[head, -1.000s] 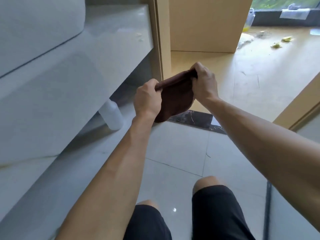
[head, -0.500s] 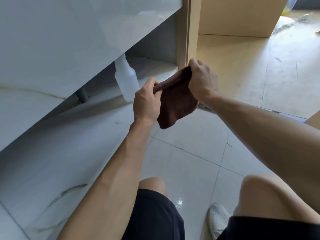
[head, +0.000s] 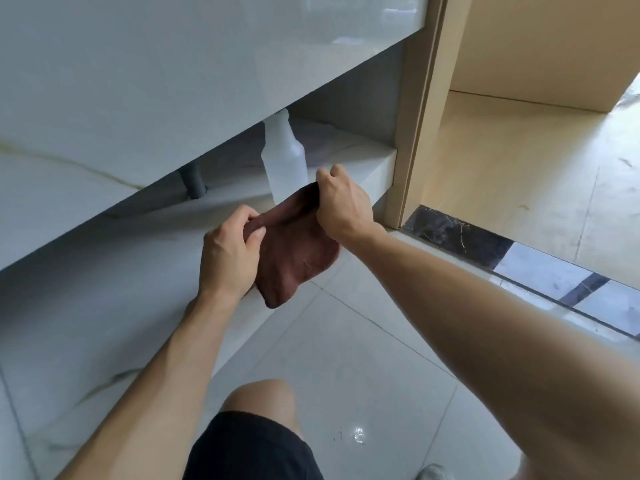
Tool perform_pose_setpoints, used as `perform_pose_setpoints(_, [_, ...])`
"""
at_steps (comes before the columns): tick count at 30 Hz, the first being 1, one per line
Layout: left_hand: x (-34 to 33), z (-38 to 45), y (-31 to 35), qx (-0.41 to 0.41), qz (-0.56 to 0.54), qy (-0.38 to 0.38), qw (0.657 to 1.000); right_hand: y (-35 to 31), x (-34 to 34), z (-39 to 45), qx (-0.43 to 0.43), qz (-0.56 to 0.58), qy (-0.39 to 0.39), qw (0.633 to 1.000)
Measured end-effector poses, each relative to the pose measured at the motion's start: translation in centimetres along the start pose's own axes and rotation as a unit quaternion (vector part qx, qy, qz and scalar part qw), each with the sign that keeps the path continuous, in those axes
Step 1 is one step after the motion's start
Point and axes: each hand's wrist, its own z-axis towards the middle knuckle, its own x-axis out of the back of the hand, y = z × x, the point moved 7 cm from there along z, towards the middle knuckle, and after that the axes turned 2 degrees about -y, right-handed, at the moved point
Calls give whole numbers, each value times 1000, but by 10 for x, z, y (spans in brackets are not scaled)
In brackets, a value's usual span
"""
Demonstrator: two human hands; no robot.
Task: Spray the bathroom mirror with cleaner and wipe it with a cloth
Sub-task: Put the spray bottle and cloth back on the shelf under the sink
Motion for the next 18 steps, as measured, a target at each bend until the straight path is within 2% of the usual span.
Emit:
perform_pose_setpoints(6, [9, -12, -41, 46, 37, 32, 998, -33, -39, 9, 50, -10, -52, 997])
perform_pose_setpoints(13, [25, -24, -93, 109, 71, 50, 990, -78, -79, 19, 134, 2, -74, 988])
perform_pose_setpoints(18, [26, -28, -122, 165, 170, 60, 970, -85, -104, 30, 159, 42, -67, 984])
